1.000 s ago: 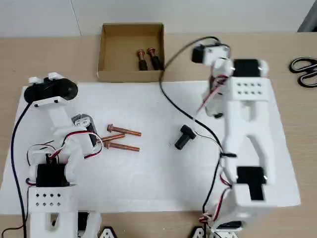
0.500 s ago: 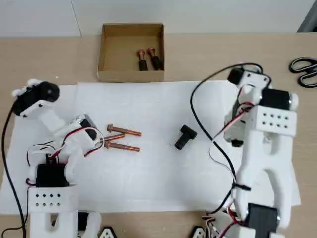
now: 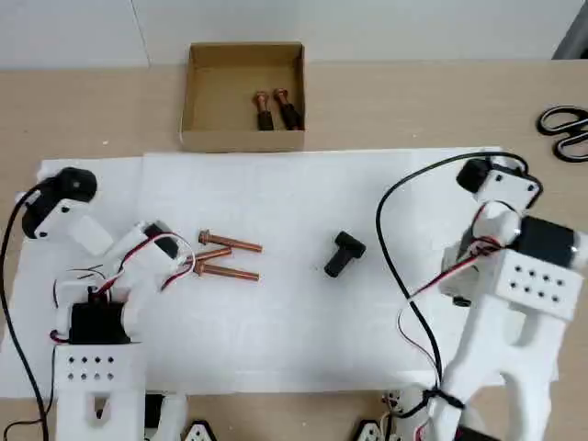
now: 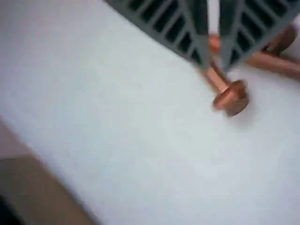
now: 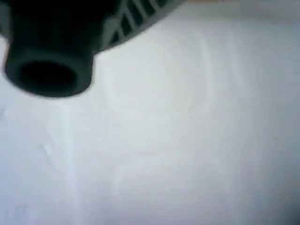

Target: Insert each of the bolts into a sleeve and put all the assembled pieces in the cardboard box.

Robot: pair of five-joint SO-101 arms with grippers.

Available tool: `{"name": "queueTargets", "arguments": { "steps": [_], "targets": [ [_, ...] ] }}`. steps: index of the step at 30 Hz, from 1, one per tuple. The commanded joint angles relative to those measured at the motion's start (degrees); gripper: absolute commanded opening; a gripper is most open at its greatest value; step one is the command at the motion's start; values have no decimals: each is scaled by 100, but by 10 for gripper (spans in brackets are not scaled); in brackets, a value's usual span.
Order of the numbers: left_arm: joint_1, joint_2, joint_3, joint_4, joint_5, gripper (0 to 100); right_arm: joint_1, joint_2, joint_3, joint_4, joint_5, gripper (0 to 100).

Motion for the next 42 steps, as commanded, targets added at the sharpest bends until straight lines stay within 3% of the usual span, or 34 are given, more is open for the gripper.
{"name": "queueTargets", "arguments": {
  "steps": [1,10,13,25,42],
  "targets": [
    [-26,589,-673,651,-114,7,286,-391,44,84,281,4],
    [9,2875,-4479,3165,-105,7,418,-532,325,84,457,4],
    [35,3349,-5297,3560,-105,7,418,-514,325,84,440,4],
    [862,4369,-4831,3552,-114,7,418,-505,325,84,440,4],
    [949,5626,-4787,3552,-299,8,435,-505,325,84,457,4]
  ]
}}
